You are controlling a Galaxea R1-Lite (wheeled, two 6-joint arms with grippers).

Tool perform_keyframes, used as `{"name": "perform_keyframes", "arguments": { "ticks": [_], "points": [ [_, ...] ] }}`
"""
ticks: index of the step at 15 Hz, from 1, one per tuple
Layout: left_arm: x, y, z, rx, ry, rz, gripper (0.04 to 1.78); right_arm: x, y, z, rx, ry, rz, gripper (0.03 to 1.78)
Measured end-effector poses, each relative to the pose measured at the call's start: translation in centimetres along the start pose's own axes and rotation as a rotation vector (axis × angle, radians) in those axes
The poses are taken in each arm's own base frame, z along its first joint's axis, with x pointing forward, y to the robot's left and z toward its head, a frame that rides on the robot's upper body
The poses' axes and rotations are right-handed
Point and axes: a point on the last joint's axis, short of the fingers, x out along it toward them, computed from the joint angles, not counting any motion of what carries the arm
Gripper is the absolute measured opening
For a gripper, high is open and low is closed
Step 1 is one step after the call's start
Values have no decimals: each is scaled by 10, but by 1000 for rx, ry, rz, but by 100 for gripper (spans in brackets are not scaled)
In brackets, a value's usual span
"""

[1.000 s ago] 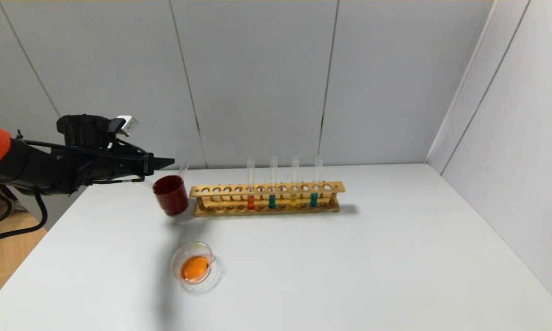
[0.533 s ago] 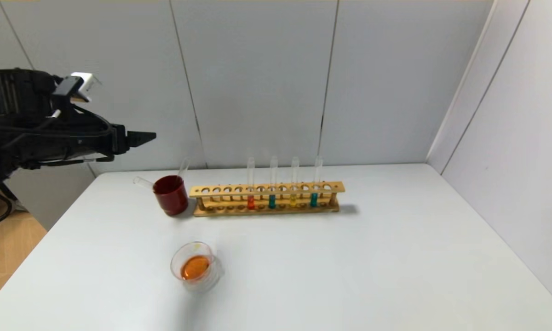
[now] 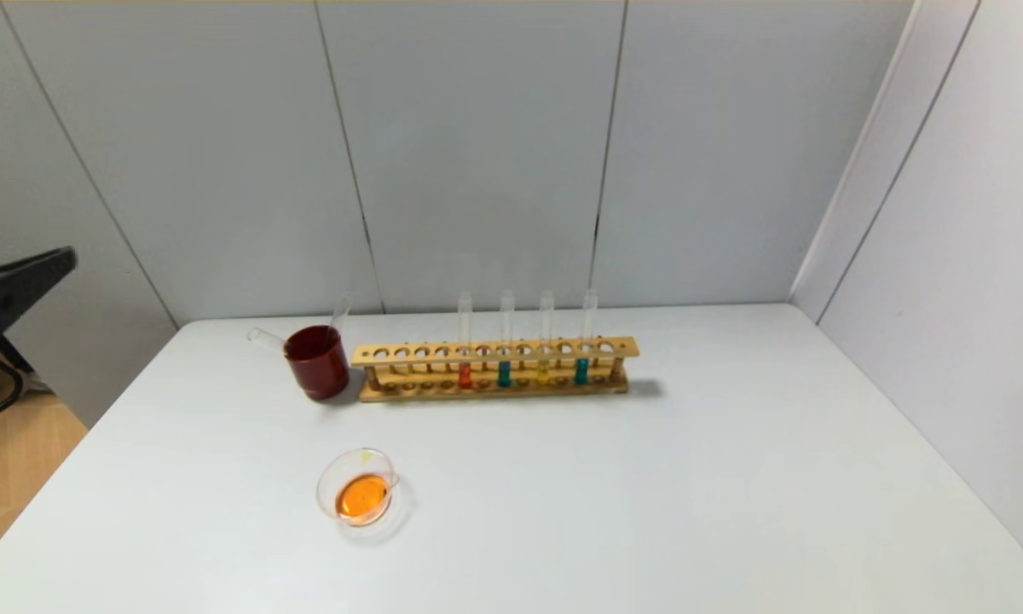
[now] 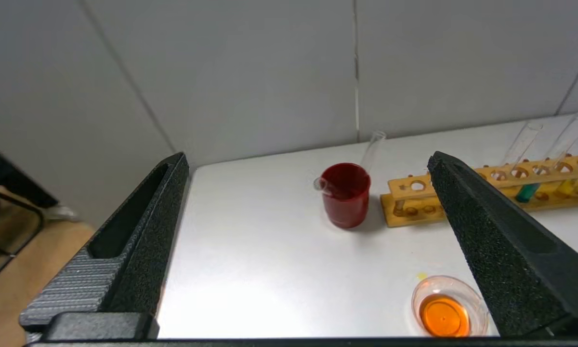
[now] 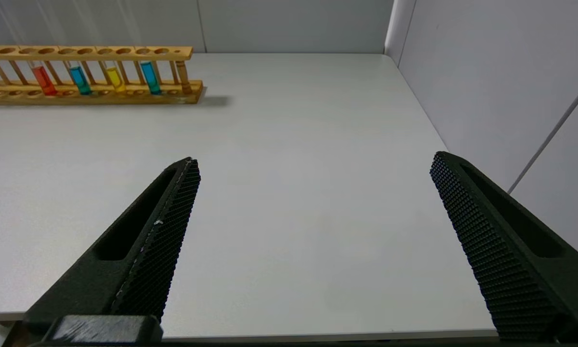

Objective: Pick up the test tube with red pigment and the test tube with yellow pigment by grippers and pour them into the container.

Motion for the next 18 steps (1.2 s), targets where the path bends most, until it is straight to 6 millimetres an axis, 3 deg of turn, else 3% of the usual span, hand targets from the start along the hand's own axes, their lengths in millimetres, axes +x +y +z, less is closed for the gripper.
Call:
{"name": "perform_keyframes", "arguments": {
  "ticks": [2,5,9,11,15,18],
  "points": [
    [-48,-1,-12,-1,-86,22,175,0,0,0,0,0,0,175],
    [-103,-5,-39,-3,-190,16,175,0,0,0,0,0,0,175],
    [-148,-12,-83,-9,-292,-75,175,0,0,0,0,0,0,175],
    [-149,-17,-107,-20,-330,-140,175,0,0,0,0,0,0,175],
    [-133,-25,-155,-42,-341,-175,175,0,0,0,0,0,0,175],
    [-128,-28,-178,-54,-177,-143,175,0,0,0,0,0,0,175]
  ]
}}
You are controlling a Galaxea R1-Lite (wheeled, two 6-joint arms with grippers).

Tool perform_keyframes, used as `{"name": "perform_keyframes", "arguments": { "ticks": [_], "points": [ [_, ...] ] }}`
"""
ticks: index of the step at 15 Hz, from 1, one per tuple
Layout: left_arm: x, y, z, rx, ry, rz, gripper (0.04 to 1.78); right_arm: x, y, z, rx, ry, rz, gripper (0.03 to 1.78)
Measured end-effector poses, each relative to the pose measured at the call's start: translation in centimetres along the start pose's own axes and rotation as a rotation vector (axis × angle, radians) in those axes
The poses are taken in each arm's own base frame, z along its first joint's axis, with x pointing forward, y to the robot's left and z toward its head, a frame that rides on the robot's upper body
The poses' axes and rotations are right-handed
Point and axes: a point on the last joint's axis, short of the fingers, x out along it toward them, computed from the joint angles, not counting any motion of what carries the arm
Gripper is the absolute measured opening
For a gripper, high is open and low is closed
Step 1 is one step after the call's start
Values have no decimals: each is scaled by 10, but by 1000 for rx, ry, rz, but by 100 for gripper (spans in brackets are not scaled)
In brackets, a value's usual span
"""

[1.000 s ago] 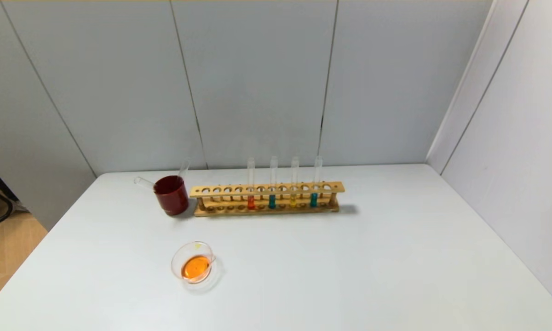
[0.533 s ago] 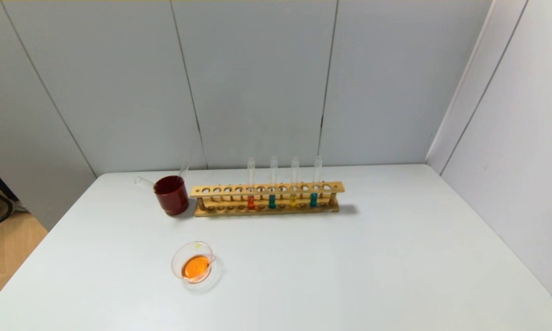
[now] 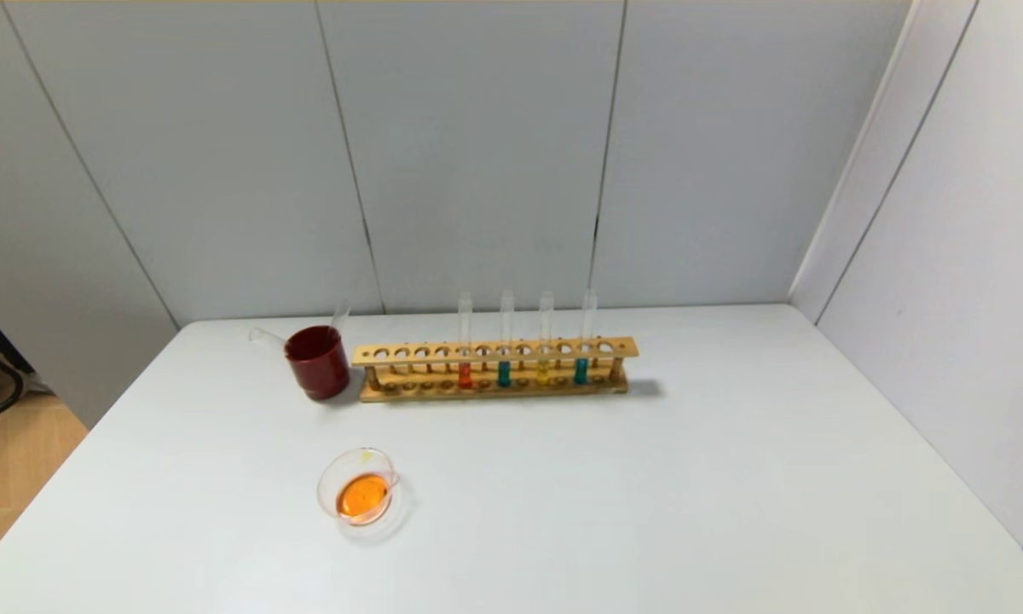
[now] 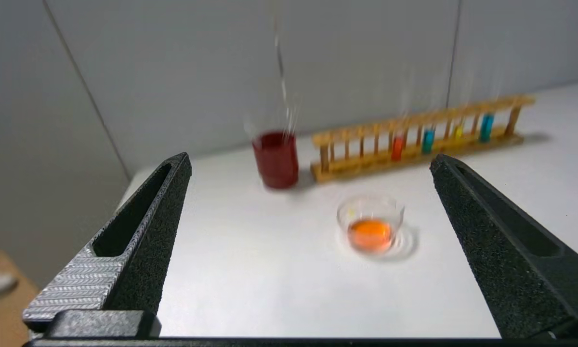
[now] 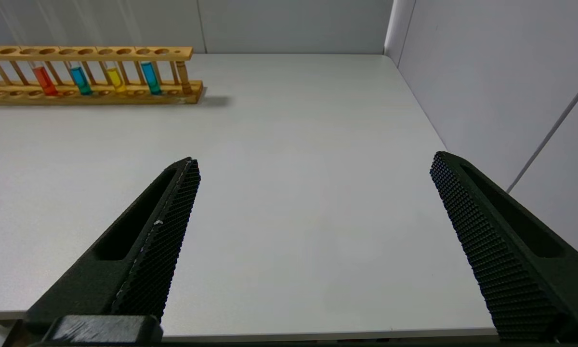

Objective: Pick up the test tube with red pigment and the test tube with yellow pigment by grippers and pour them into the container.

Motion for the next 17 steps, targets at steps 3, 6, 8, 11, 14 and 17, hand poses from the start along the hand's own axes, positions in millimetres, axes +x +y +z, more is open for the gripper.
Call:
{"name": "perform_keyframes", "arguments": {
  "ticks": [3,6,8,11,14,17],
  "points": [
    [-2,0,-22,-28,212,86,175,0,0,0,0,0,0,175],
    [-2,0,-22,-61,215,94,175,0,0,0,0,0,0,175],
    [-2,0,-22,-81,217,101,175,0,0,0,0,0,0,175],
    [-2,0,-22,-81,216,102,175,0,0,0,0,0,0,175],
    [-2,0,-22,-94,215,103,175,0,0,0,0,-1,0,175],
    [-2,0,-22,-94,212,101,175,0,0,0,-1,-1,0,175]
  ]
}}
